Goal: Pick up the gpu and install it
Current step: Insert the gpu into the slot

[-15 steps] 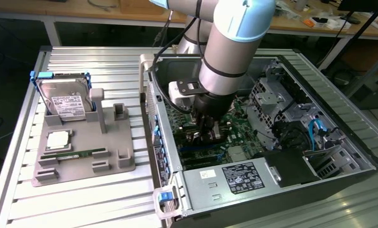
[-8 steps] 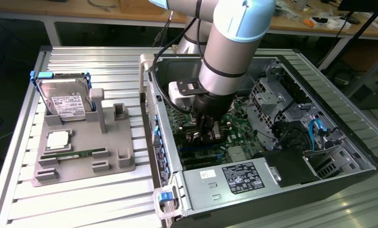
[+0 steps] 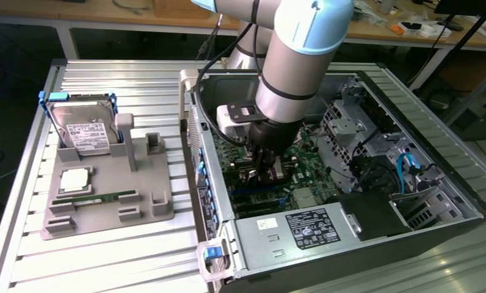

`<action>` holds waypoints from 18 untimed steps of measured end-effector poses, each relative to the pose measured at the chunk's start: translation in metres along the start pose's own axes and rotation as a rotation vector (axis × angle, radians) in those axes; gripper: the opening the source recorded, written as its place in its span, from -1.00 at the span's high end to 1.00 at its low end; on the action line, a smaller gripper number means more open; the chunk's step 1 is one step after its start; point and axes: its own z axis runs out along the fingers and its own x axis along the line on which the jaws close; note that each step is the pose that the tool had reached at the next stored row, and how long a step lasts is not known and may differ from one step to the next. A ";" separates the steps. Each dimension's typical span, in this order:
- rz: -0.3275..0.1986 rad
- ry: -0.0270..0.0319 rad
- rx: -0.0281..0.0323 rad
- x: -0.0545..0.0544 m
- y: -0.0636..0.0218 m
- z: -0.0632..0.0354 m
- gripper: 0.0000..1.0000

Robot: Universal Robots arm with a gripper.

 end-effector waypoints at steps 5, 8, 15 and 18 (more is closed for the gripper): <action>0.000 0.0000 0.0000 0.000 0.0000 0.0000 0.44; 0.000 0.0000 0.0000 0.000 0.0000 0.0000 0.44; 0.005 0.0000 -0.0001 0.000 0.0000 0.0000 0.44; 0.019 -0.0002 0.0002 0.000 -0.0003 0.0001 0.44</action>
